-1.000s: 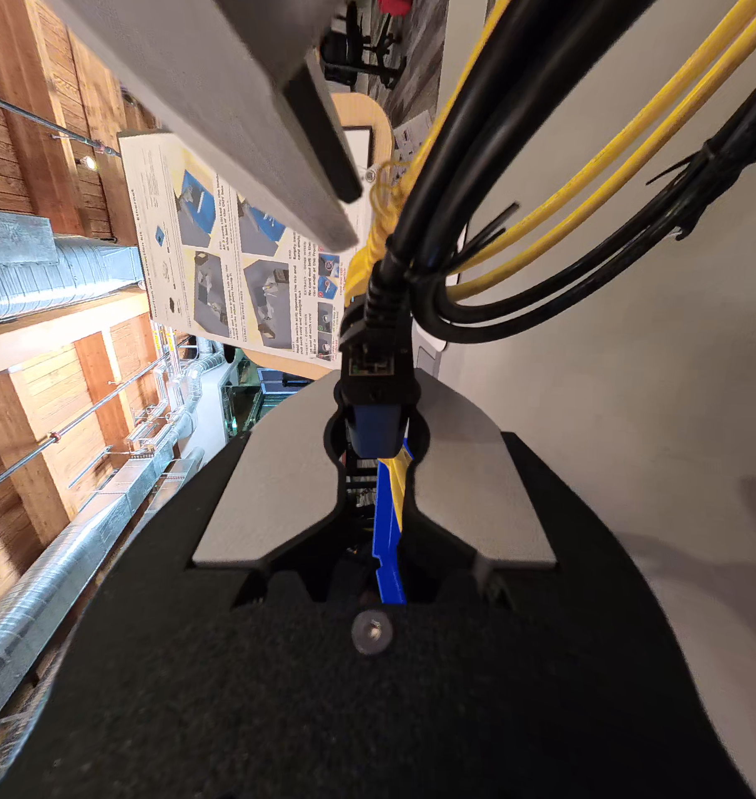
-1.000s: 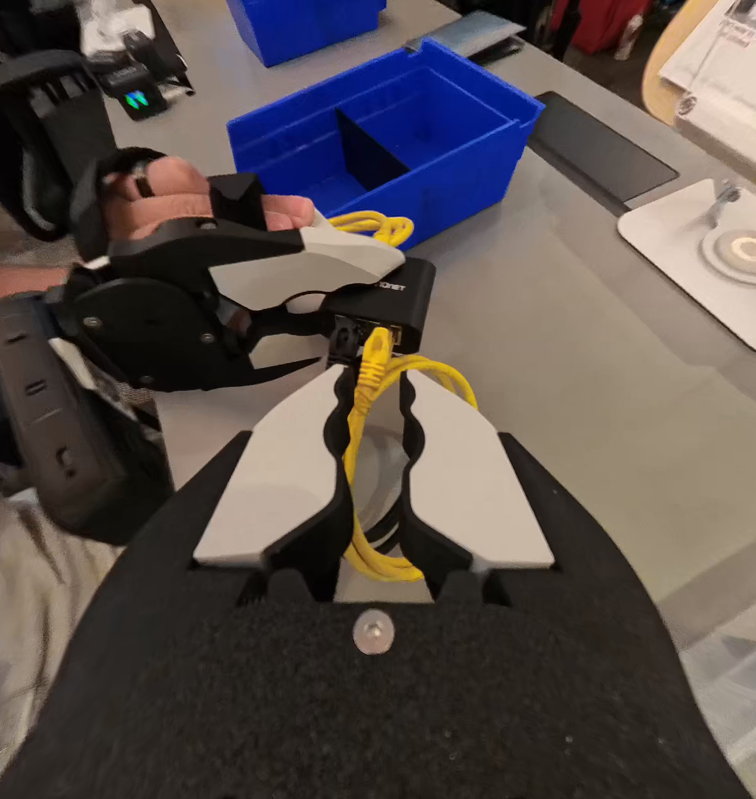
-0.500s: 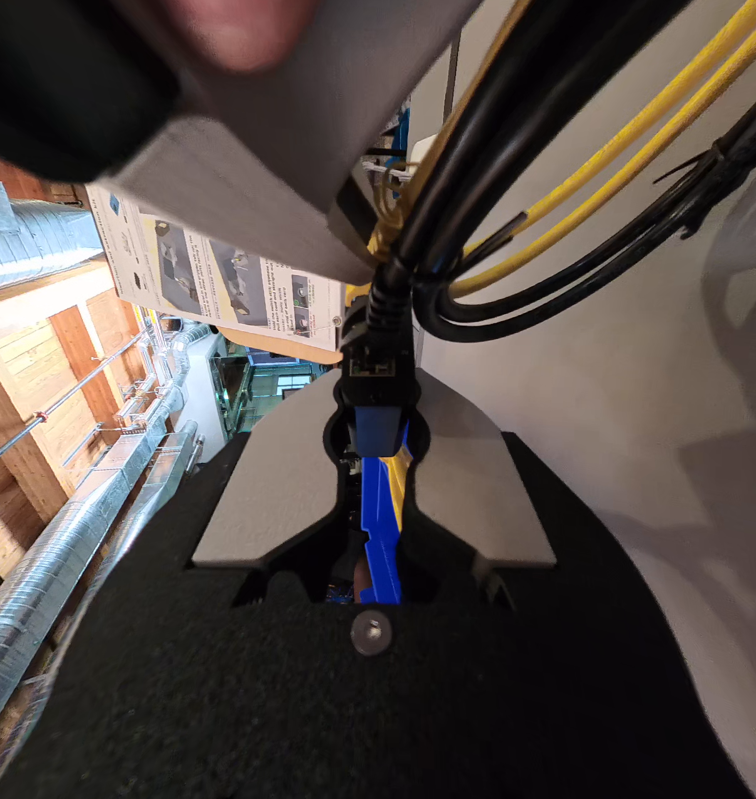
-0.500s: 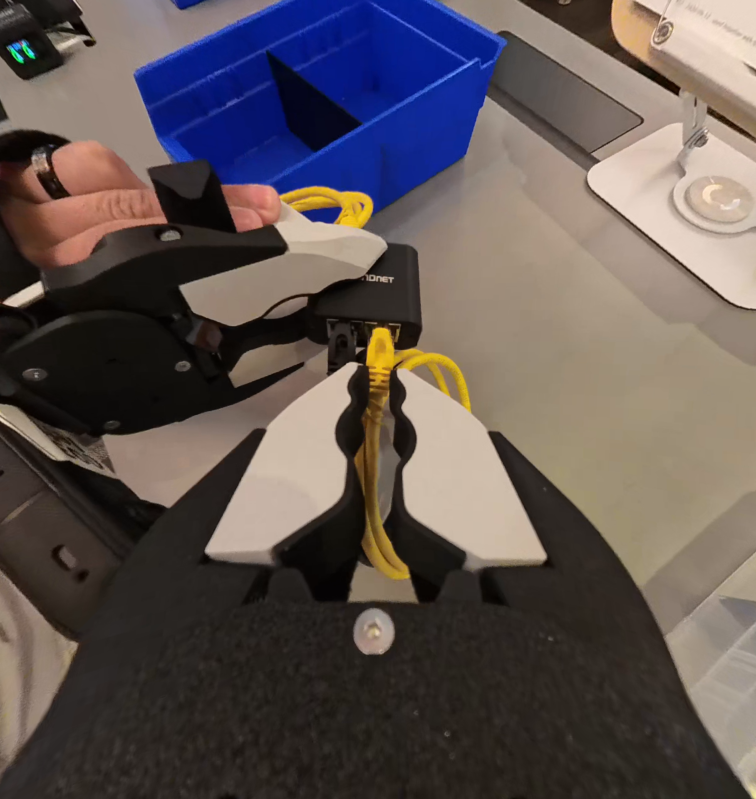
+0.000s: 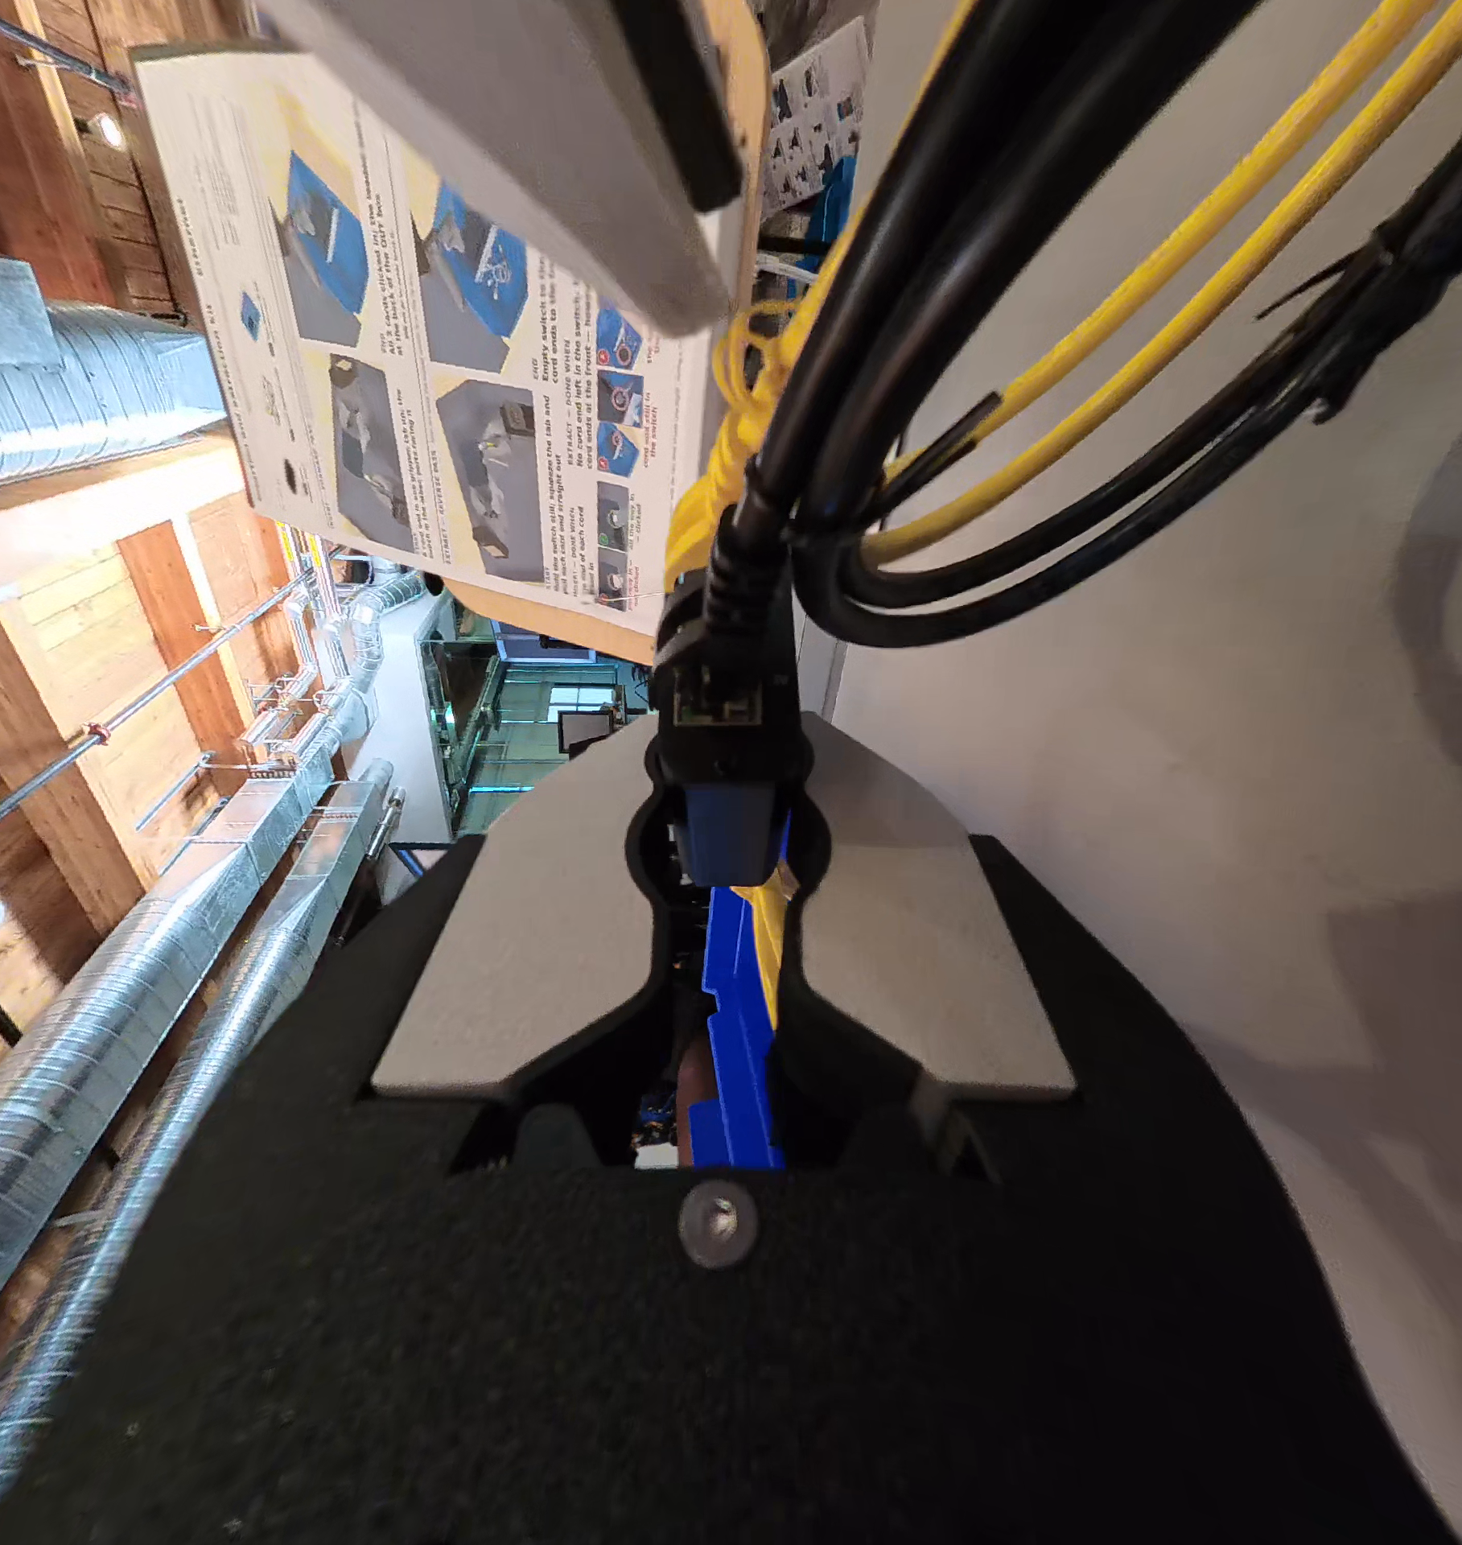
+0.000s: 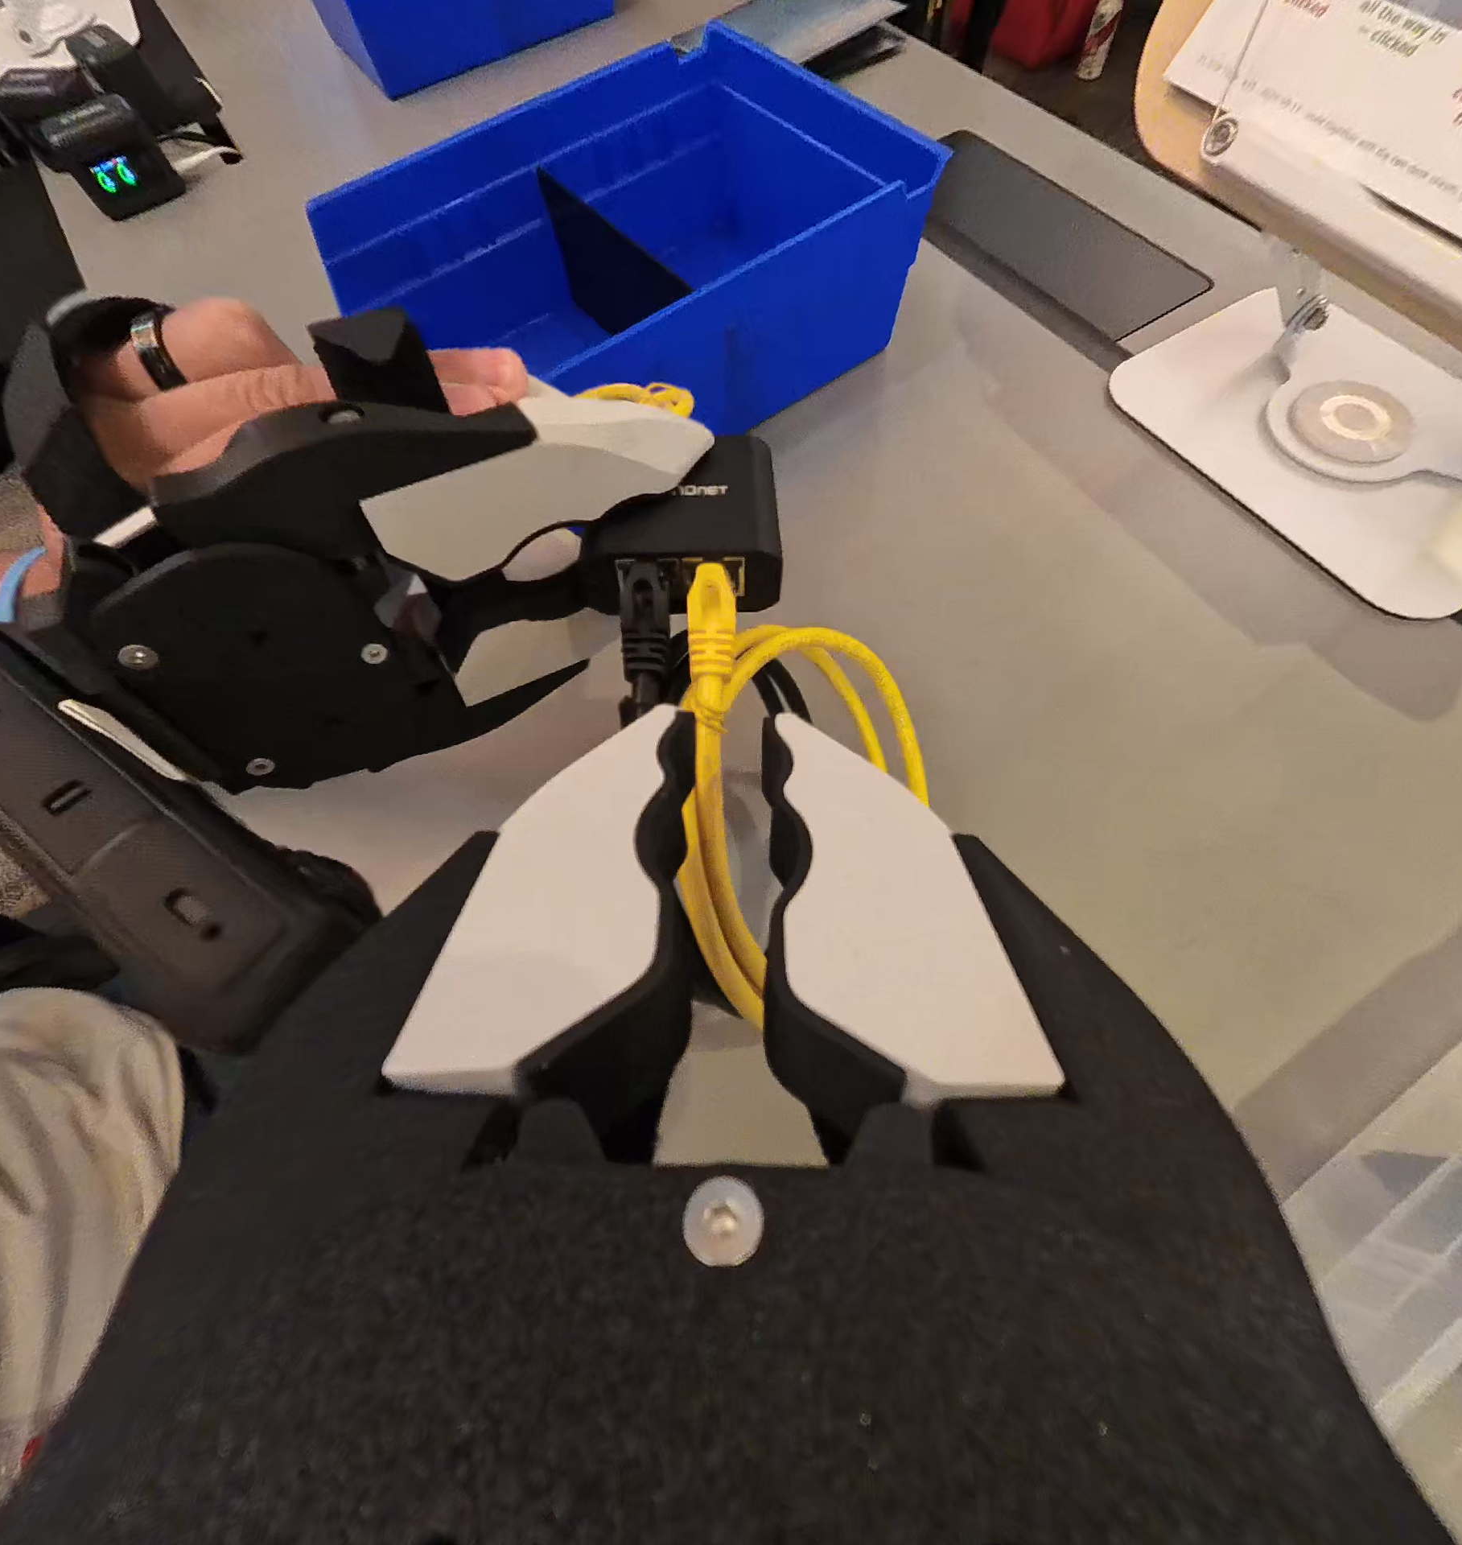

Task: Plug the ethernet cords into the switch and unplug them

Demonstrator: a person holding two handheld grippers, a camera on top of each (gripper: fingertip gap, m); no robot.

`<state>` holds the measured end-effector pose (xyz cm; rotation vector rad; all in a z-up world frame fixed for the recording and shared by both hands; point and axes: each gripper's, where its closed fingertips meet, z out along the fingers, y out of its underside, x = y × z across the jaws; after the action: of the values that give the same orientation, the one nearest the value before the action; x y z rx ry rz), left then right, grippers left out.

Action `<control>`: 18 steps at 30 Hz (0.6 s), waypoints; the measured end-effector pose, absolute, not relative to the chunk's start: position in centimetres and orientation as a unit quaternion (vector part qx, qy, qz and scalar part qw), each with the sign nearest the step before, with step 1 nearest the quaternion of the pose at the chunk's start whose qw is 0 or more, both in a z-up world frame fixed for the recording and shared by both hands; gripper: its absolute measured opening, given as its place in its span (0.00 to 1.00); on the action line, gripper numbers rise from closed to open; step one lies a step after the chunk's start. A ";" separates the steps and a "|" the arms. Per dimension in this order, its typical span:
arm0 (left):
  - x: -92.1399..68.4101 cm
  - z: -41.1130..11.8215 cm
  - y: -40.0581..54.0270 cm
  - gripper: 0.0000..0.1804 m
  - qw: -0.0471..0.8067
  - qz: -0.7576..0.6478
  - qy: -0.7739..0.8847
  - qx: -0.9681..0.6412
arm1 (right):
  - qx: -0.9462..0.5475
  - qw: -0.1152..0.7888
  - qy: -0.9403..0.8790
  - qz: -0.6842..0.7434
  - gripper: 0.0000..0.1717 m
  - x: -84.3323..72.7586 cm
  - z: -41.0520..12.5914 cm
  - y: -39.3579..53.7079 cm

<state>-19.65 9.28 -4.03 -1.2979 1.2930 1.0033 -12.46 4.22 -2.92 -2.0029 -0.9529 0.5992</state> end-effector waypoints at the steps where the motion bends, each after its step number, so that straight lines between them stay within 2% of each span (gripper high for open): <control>1: -19.7 -3.9 9.3 0.13 0.504 0.414 0.534 -0.538 | -0.794 0.413 -0.375 0.243 0.09 -12.5 -2.8 4.3; 7: -19.2 -3.6 8.7 0.13 0.509 0.425 0.540 -0.518 | -0.794 0.397 -0.377 0.265 0.13 -13.6 -3.0 4.5; 14: -19.2 -3.3 8.6 0.13 0.510 0.434 0.538 -0.511 | -0.796 0.383 -0.387 0.263 0.06 -14.3 -3.3 4.3; 18: -19.1 -3.6 8.6 0.13 0.511 0.445 0.544 -0.495 | -0.807 0.366 -0.400 0.235 0.06 -14.2 -4.0 4.2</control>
<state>-19.11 8.56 -3.62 -1.1912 1.3084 1.0704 -14.19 4.24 -3.96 -2.0733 -1.0270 0.6033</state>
